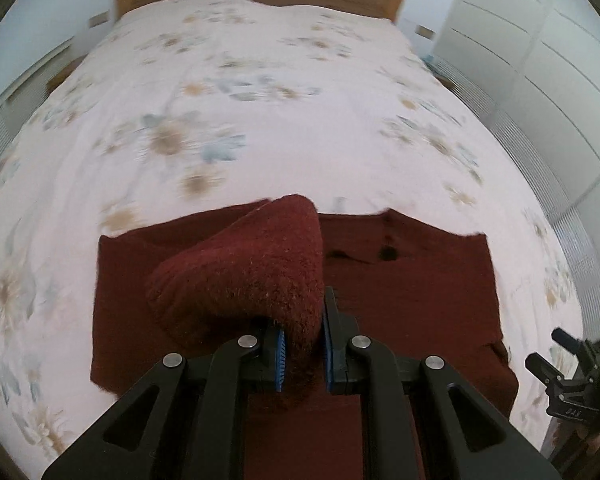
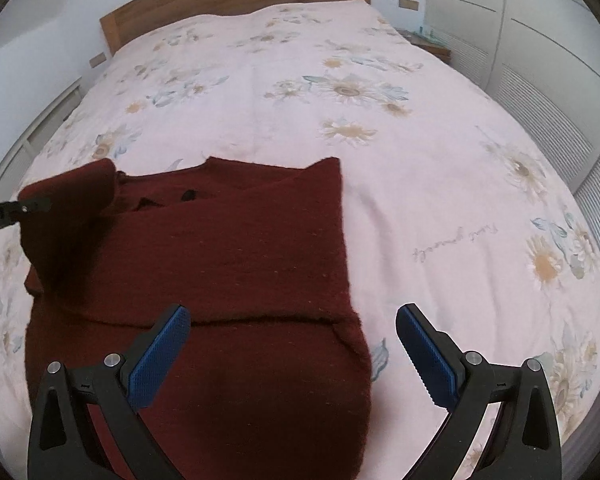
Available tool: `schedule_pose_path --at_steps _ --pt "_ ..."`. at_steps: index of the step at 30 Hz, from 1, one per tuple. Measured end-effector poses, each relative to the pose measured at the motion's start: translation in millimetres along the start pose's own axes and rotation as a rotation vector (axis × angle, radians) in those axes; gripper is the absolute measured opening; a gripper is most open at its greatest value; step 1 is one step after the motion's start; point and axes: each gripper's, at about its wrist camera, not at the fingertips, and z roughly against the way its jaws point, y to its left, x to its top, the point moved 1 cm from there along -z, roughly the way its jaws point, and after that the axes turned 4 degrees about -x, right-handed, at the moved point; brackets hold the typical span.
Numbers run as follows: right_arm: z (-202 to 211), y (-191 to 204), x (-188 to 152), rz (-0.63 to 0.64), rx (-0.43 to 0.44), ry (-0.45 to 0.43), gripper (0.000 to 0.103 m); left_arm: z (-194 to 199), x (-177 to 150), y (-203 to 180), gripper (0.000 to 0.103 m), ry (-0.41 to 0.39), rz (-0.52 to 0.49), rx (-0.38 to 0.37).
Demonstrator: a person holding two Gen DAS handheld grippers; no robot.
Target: Fold small clothes
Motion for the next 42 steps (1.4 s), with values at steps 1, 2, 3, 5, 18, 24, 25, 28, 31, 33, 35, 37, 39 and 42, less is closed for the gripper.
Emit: schedule_pose_path --at_steps 1,2,3,5,18,24,25,28,31,33,35,37,39,42 --pt "-1 0 -2 0.004 -0.005 0.0 0.102 -8 -2 -9 0.012 0.008 -0.016 0.0" --pt "-2 -1 -4 0.007 -0.004 0.007 0.103 -17 -5 -14 0.011 0.021 -0.019 -0.003" --pt "-4 -1 -5 0.007 -0.001 0.013 0.102 -27 -6 -17 0.011 0.039 -0.017 -0.005" --pt "-8 0 -9 0.009 0.002 0.027 0.102 -50 -14 -21 0.012 0.083 -0.025 0.012" --pt "-17 -8 -20 -0.021 0.004 0.054 0.102 -117 -47 -9 0.019 0.251 -0.038 0.106" --pt "-15 -11 -20 -0.044 0.01 0.05 0.103 -114 -45 -4 0.05 0.265 -0.018 0.136" --pt "-14 -11 -20 -0.044 0.011 0.05 0.102 -113 -45 -3 0.061 0.266 -0.019 0.137" --pt "-13 -8 -19 -0.04 0.015 0.049 0.103 -109 -45 -2 0.081 0.275 -0.028 0.112" --pt "-12 -5 -19 -0.033 0.017 0.048 0.102 -103 -45 1 0.102 0.277 -0.044 0.111" --pt "-11 -2 -19 -0.027 0.02 0.048 0.103 -96 -47 1 0.102 0.267 -0.048 0.106" --pt "-10 2 -18 -0.019 0.022 0.046 0.103 -87 -49 6 0.102 0.274 -0.057 0.089" --pt "-9 6 -16 -0.011 0.024 0.044 0.103 -79 -53 12 0.102 0.278 -0.066 0.079" --pt "-9 12 -14 -0.004 0.031 0.043 0.103 -70 -53 22 0.102 0.281 -0.068 0.09" --pt "-8 19 -13 0.013 0.038 0.042 0.102 -54 -54 43 0.102 0.257 -0.077 0.114"
